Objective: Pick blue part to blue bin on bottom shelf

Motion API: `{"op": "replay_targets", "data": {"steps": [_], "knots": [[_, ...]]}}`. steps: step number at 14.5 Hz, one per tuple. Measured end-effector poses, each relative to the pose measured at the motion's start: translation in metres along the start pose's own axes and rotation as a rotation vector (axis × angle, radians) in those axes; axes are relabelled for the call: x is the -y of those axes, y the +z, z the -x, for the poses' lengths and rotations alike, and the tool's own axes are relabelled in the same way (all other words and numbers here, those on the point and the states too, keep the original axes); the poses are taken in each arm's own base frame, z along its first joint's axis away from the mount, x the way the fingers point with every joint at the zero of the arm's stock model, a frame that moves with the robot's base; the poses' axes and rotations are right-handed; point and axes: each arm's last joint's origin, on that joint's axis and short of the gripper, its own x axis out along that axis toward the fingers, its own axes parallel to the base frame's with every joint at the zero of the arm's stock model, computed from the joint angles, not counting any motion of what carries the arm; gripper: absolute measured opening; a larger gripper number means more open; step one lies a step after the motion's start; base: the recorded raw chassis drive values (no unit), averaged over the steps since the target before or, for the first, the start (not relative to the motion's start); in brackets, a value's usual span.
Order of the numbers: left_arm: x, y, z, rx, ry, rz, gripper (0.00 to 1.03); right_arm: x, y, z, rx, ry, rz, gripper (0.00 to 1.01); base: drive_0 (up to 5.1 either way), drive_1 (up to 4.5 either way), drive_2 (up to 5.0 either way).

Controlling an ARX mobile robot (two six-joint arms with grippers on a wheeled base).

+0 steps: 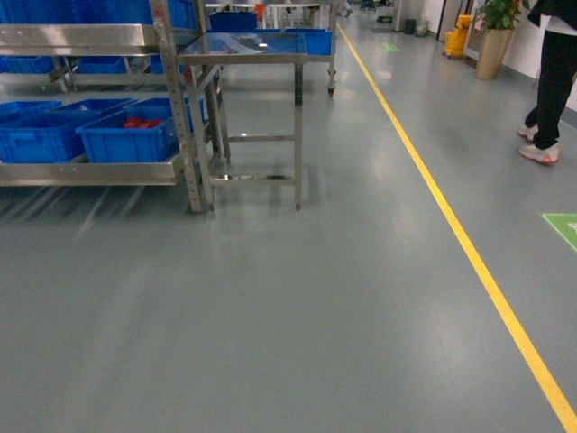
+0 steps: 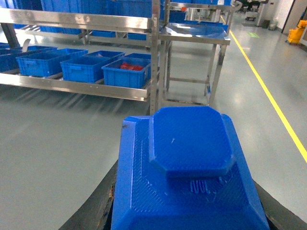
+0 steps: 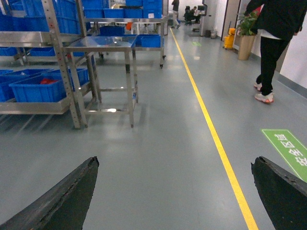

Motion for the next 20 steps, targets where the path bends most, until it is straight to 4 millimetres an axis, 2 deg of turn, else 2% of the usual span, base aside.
{"op": "replay_targets", "data": {"steps": [20], "knots": [[0.0000,0.0004,0.0000,0.004,0.001,0.002,0.43,0.0000,0.0004,0.0000,0.004,0.000,0.000,0.98,0.0,4.13,-4.1]]}}
